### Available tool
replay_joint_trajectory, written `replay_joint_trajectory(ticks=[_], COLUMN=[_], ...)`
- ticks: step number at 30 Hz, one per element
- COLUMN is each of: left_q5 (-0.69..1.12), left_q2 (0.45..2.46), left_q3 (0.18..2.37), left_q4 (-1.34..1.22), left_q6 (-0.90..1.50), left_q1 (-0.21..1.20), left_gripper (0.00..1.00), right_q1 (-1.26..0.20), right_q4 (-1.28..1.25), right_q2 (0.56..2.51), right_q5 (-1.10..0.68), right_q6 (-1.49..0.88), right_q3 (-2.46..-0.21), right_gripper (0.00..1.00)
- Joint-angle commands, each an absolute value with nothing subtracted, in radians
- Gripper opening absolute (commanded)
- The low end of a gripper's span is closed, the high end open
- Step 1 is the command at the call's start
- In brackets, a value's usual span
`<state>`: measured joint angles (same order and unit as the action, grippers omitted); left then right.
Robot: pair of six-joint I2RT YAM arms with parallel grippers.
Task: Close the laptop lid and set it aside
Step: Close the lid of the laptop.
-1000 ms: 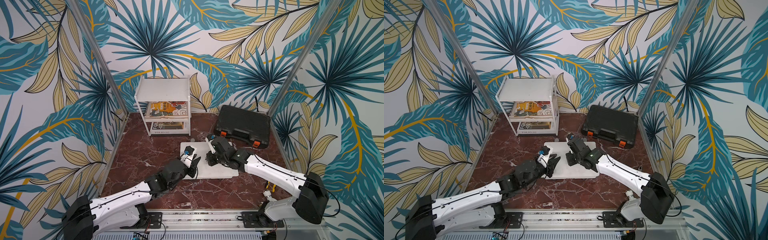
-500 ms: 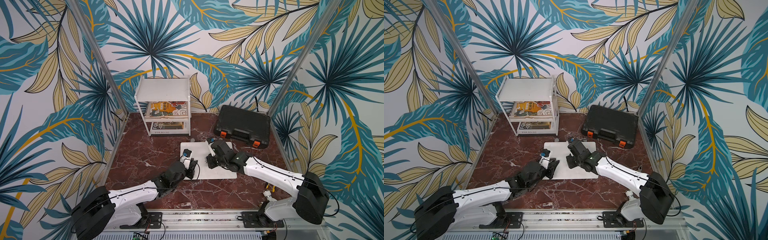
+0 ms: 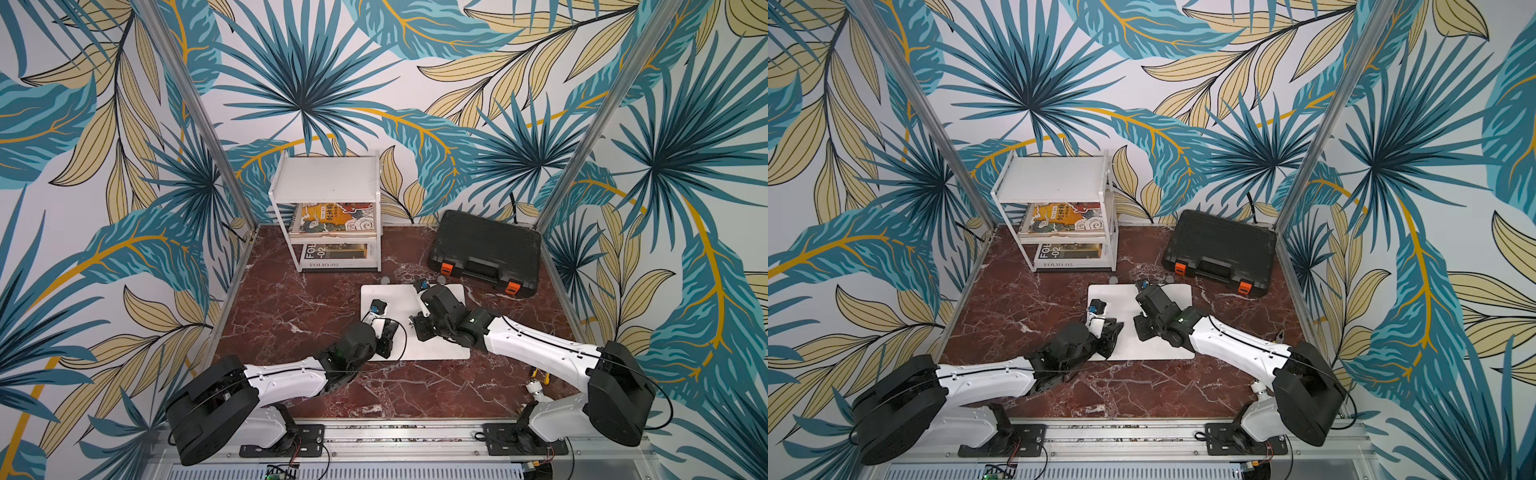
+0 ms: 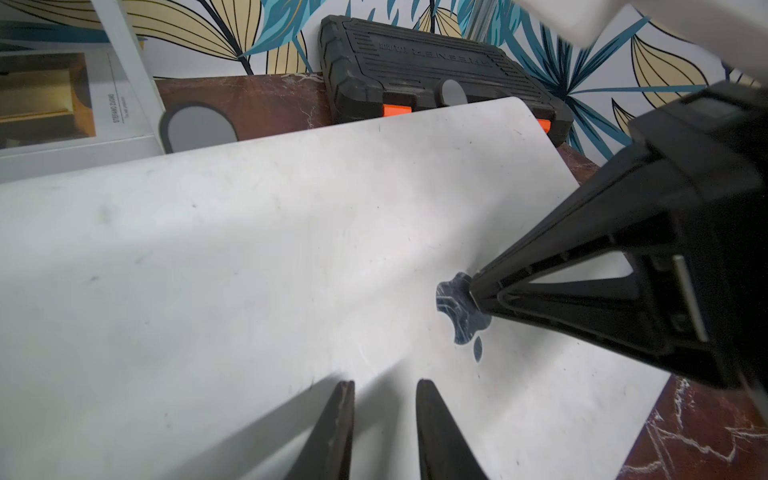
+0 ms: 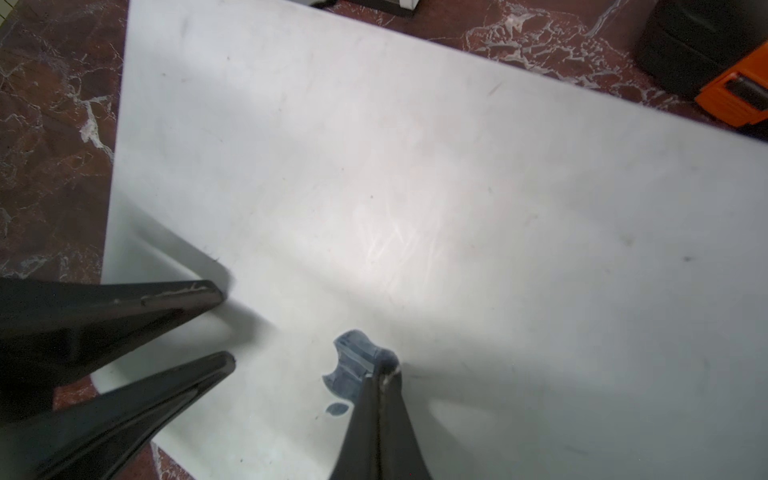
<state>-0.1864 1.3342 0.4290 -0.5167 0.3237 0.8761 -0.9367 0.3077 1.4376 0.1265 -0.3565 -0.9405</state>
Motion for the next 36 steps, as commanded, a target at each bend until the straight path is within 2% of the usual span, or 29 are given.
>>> replay_joint_trajectory(ticks=[1,19,26,27,29,32,36], left_q5=[-0.195,-0.198,-0.205,-0.211,-0.207,-0.178,-0.117], left_q2=[1.355,1.452,1.270,1.225,1.117,0.958,0.771], left_q3=[0.413,0.409,0.451,0.464,0.486,0.502,0.496], left_q4=[-0.547,-0.615,-0.441,-0.392,-0.306,-0.193,-0.093], left_q6=[0.325,0.326,0.274,0.262,0.238,0.221,0.203], left_q1=[0.873,0.873,0.871,0.869,0.857,0.808,0.691], left_gripper=[0.32,0.33,0.45,0.49,0.57,0.60,0.68], right_q1=[-0.940,-0.941,-0.940,-0.939,-0.934,-0.910,-0.767], right_q4=[0.280,0.227,0.311,0.338,0.394,0.462,0.513], right_q2=[1.461,1.516,1.391,1.365,1.305,1.199,1.035], right_q5=[0.141,0.145,0.186,0.201,0.225,0.249,0.190], right_q6=[-0.369,-0.371,-0.350,-0.347,-0.337,-0.326,-0.328], right_q3=[-0.909,-0.887,-0.899,-0.904,-0.920,-0.926,-0.902], right_gripper=[0.00,0.00,0.00,0.02,0.14,0.34,0.43])
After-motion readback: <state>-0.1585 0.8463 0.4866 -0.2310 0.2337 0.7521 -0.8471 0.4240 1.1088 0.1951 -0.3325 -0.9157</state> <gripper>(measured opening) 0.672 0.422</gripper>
